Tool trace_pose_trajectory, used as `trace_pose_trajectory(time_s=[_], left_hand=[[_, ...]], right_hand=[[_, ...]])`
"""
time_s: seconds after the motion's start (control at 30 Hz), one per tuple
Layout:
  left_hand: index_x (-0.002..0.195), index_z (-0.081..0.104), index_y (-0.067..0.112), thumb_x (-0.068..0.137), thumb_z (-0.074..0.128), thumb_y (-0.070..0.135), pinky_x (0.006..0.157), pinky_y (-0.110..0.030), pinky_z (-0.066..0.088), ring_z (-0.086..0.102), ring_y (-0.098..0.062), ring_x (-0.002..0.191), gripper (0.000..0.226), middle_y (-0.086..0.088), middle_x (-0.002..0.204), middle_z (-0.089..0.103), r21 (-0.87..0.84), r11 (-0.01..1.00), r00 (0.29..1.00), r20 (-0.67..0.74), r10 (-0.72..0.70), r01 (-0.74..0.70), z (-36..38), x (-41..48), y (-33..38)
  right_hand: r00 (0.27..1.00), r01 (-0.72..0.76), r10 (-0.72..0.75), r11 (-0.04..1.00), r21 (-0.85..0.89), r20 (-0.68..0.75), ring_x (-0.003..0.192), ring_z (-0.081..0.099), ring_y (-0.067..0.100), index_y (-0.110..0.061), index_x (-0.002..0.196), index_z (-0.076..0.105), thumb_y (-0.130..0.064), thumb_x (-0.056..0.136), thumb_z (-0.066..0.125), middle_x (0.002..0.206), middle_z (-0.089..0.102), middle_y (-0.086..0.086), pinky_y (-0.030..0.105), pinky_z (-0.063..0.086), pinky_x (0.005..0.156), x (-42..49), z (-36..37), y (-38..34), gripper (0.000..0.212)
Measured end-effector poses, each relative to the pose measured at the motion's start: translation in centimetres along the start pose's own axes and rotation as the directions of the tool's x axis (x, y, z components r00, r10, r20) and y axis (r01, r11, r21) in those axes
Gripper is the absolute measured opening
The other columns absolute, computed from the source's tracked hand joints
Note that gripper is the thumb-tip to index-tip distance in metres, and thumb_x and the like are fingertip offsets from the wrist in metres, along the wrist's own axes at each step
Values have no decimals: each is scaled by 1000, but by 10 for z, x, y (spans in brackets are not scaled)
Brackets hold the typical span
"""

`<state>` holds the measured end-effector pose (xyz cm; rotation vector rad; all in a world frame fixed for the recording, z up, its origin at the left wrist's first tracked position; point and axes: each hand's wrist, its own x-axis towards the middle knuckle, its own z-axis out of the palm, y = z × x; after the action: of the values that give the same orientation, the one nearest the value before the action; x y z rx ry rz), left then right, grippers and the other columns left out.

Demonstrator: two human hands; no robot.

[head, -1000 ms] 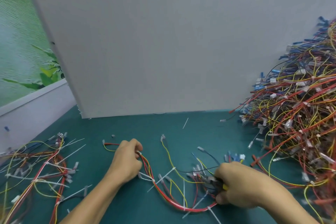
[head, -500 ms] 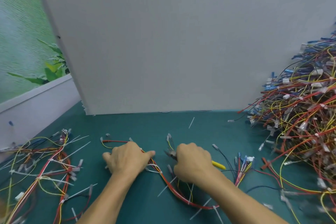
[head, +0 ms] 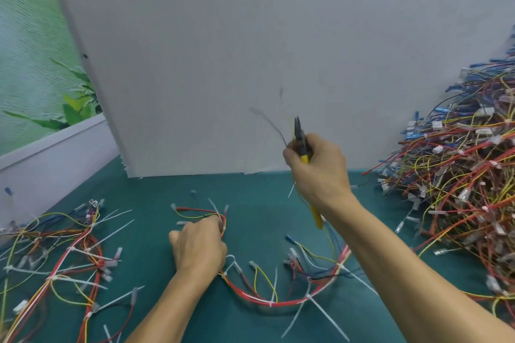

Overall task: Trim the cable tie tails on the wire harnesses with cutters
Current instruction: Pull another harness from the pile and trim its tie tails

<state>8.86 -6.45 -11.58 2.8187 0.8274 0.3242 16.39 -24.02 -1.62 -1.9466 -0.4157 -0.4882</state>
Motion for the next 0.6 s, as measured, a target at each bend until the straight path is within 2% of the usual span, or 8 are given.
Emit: trace_pose_trajectory(time_s=[0.07,0.13,0.23,0.33,0.43,0.5,0.6], left_hand=[[104,62,30,80,48,4,83,-34,42,59,-24,106,38,5,104,70,-112,994,999,30,17,-14,4,0,-2],[108,63,29,80,47,2,85,-35,50,60,-26,105,43,2,107,69,-197,980,998,60,13,-1,6,0,-4],[108,64,28,79,48,2,85,-33,51,61,-22,102,42,5,101,68,-295,955,995,82,54,-28,5,-2,-10],[106,66,23,78,52,0,79,-21,47,62,-11,88,38,12,88,65,-401,913,988,100,119,-69,0,-3,-15],[100,66,25,76,55,0,73,-17,45,61,-4,78,36,20,83,64,-450,889,979,127,160,-87,-7,-7,-19],[94,63,33,74,56,0,70,-17,46,61,-1,73,38,22,81,65,-473,876,974,143,178,-90,-10,-9,-20],[86,59,37,72,56,-1,64,-15,46,61,3,66,41,19,80,68,-511,855,967,164,196,-86,-13,-12,-21]], right_hand=[[999,-31,30,998,-58,-17,77,54,26,-18,82,59,-23,87,61,68,58,-10,32,31,63,8,7,8,8],[995,-69,83,971,-229,53,80,53,33,-18,82,53,-24,89,57,77,61,2,33,31,62,8,19,23,10],[949,-101,239,847,-522,205,90,58,36,-15,94,54,-23,90,53,100,63,13,32,35,66,-4,34,52,9],[873,-70,372,735,-674,315,103,60,35,-14,99,55,-23,88,56,112,62,12,31,37,71,-20,38,75,14],[858,-62,383,739,-671,343,105,58,35,-14,99,54,-36,89,60,114,62,13,33,38,75,-20,29,80,24],[891,-85,323,810,-580,320,103,57,35,-16,95,52,-40,90,59,110,62,15,34,37,74,-11,12,70,26],[967,-59,143,931,-361,211,91,57,30,-16,88,54,-33,89,64,94,64,10,31,32,66,1,-32,44,20]])
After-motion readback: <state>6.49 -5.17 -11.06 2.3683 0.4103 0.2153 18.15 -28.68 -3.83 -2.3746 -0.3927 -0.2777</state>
